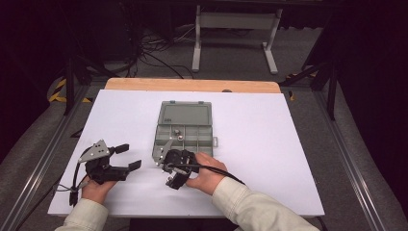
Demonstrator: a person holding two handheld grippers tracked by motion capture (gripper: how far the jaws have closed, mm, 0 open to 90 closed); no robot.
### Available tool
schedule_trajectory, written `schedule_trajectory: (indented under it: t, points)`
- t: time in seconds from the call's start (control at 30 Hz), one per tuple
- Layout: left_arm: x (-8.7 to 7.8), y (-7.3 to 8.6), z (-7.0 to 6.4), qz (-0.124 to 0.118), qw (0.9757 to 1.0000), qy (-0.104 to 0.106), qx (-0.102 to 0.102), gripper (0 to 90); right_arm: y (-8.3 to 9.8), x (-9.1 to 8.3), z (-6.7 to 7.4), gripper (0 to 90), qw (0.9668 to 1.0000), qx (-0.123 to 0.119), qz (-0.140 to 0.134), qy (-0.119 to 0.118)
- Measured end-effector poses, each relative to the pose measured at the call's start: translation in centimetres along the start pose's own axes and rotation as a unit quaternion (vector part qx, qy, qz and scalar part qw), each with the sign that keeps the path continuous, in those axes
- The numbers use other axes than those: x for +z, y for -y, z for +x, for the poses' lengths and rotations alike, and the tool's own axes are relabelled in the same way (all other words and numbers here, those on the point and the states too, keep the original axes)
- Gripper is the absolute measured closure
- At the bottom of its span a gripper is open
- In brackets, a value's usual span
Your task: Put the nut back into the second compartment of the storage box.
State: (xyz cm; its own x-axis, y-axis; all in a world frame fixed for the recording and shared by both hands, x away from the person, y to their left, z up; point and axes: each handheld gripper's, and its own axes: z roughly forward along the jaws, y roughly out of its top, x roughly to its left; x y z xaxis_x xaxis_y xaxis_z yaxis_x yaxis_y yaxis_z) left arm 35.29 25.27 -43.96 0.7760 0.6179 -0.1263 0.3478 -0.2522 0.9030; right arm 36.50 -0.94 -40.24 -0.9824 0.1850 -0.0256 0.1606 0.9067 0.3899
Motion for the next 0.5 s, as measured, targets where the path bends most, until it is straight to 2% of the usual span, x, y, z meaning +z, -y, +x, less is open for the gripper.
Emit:
schedule_trajectory:
  t: [0.07, 0.33, 0.5]
  points:
    - [0.0, 0.0, 0.1, -0.001, 1.0, -0.001, 0.002, 17.4, 0.0, 0.3, 0.1, 37.9, 1.0, -0.008, 0.005, -0.001]
    - [0.2, -0.1, 0.1, -0.002, 1.0, -0.001, 0.004, 17.4, 0.1, 1.5, 0.5, 39.5, 0.9997, -0.012, 0.018, -0.006]
    - [0.2, -0.1, 0.2, -0.001, 1.0, -0.002, 0.007, 17.4, 0.0, 2.1, 0.5, 42.5, 0.9996, -0.007, 0.023, -0.011]
